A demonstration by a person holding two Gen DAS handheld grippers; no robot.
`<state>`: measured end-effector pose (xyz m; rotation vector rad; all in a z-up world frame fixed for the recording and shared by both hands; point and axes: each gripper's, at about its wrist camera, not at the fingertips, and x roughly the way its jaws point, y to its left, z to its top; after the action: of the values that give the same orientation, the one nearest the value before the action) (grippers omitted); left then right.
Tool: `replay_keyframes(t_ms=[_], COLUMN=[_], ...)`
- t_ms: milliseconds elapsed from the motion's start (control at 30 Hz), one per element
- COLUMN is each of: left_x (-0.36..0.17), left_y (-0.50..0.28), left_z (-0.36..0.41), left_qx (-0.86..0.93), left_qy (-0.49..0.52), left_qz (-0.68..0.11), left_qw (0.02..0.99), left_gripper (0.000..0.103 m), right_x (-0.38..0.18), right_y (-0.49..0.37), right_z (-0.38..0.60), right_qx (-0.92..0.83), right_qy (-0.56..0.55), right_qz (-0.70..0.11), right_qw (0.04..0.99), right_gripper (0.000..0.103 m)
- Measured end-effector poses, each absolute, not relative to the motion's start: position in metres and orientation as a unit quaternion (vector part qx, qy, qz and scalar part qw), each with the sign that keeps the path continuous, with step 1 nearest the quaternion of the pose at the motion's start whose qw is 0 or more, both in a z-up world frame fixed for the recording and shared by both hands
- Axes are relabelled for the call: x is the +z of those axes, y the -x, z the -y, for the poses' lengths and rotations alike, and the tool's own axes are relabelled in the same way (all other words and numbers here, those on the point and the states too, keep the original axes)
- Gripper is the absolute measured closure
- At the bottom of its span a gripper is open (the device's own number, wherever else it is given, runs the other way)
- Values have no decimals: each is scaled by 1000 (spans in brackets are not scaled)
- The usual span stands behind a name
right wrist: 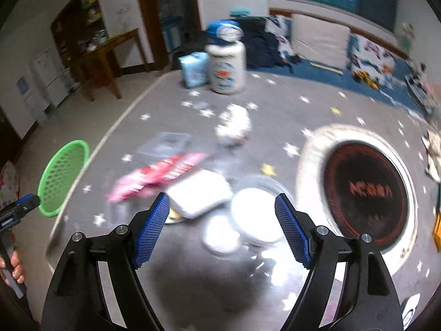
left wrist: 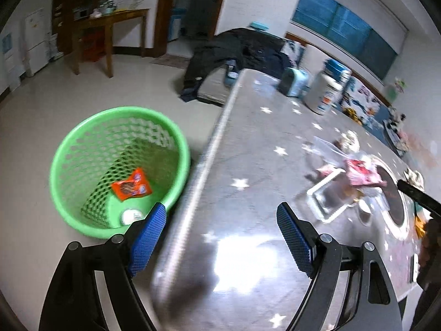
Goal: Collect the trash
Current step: 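Move both tools back over the table toward the remaining trash, then grasp the pink wrapper with the left tool while the right tool grasps the white foam block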
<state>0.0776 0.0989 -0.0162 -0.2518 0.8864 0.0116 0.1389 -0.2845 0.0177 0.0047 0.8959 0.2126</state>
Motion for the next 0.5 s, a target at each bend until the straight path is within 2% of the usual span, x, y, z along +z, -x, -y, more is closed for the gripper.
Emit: replay_keyframes(t_ms=[500], left_x=[0], left_y=[-102], left_z=[26], left_qx=[-151], left_qy=[22], left_qz=[-417], left_qw=[896], left_gripper=[24], right_x=[1], right_y=[-125], right_z=[302], right_qx=[121], right_qy=[-19], right_qz=[-437], right_qw=[891], right_gripper=[25])
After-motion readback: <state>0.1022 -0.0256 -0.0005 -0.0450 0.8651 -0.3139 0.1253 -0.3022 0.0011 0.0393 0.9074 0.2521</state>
